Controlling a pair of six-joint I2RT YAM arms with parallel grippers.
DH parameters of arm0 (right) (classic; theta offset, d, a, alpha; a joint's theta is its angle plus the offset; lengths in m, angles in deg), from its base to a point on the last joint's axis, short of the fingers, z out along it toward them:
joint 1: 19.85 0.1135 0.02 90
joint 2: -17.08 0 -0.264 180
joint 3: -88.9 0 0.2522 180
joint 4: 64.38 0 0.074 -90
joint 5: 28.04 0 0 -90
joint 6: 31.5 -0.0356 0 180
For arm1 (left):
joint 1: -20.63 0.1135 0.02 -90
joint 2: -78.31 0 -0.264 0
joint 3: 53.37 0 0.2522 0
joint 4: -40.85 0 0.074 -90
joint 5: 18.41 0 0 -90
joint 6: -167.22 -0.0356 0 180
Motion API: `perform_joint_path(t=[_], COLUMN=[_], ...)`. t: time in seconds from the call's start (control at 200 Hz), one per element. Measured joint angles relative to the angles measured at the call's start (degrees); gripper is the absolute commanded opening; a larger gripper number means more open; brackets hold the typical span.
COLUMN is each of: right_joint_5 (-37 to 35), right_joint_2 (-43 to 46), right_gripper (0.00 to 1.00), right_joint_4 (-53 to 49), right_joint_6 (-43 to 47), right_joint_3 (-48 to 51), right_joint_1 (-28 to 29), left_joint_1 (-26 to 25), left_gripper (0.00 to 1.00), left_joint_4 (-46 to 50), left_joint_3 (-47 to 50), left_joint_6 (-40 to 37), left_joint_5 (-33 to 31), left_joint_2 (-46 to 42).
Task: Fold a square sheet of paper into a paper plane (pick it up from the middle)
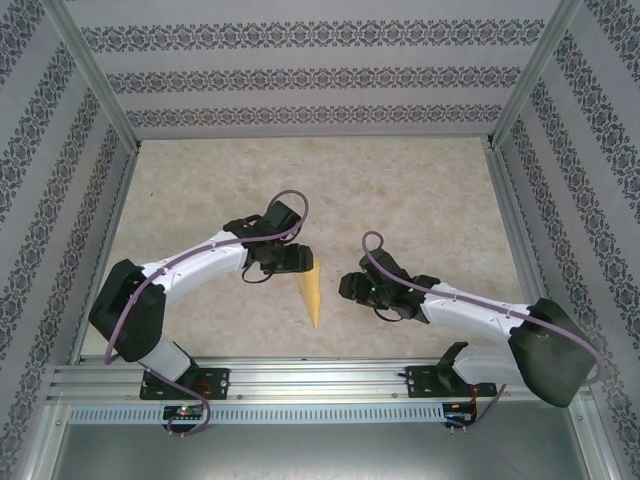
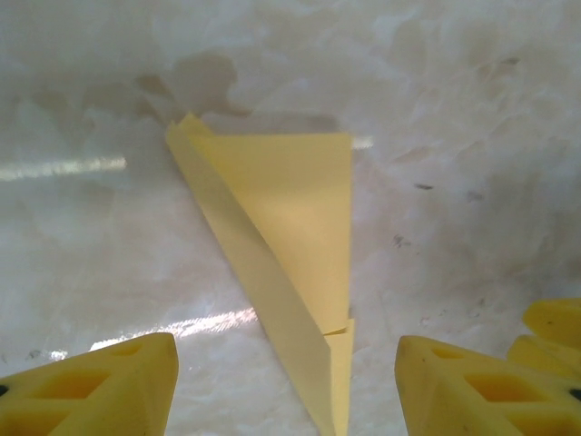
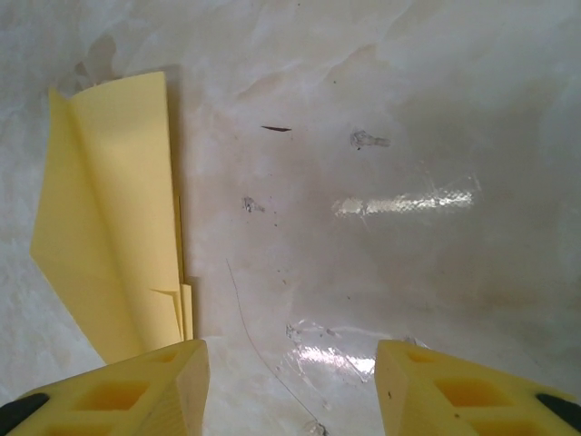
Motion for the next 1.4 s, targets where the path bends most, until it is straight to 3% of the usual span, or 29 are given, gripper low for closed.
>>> perform_joint_path(t=[0.145, 0.385, 0.679, 0.929, 1.089, 1.154, 1.229, 1.294, 1.399], right_joint_5=[0.4, 2.8, 7.6, 10.7, 10.0, 8.7, 7.1, 5.8, 4.4], right_joint_2=[-3.3, -7.0, -14.2, -19.5, -19.7, -18.7, -16.4, -14.0, -10.9], right_gripper=[0.52, 0.51, 0.52, 0.49, 0.52, 0.53, 0.53, 0.54, 0.55], right_joint_4=[1.9, 6.4, 10.9, 12.5, 12.1, 11.0, 10.3, 10.3, 10.4], right_joint_6=[0.0, -0.3, -0.2, 0.8, 1.0, 1.1, 1.1, 1.1, 0.8], right_joint_3=[-1.8, -3.1, -6.3, -9.7, -10.1, -10.0, -9.6, -8.7, -6.2], right_joint_1=[0.0, 1.3, 3.9, 5.1, 5.4, 5.4, 5.4, 5.0, 4.1], left_joint_1=[-0.7, -1.2, -1.2, -1.2, -1.2, -1.2, -1.2, -1.1, -1.1], left_gripper=[0.63, 0.34, 0.13, 0.13, 0.29, 0.44, 0.46, 0.54, 0.55], left_joint_4=[1.1, 2.5, 2.5, 2.5, 2.3, 2.2, 1.9, 1.3, 0.2], left_joint_3=[-0.2, -1.0, 2.1, 3.7, 3.7, 3.7, 3.7, 3.8, 3.8], left_joint_6=[1.2, 1.6, 1.9, 1.9, 1.7, 1.7, 1.9, 2.1, 2.6], left_joint_5=[-0.6, -2.6, -5.4, -6.1, -6.2, -6.2, -6.4, -6.3, -5.6], left_joint_2=[4.3, 6.5, 2.6, 1.3, 1.1, 0.7, -0.2, -0.8, -0.9])
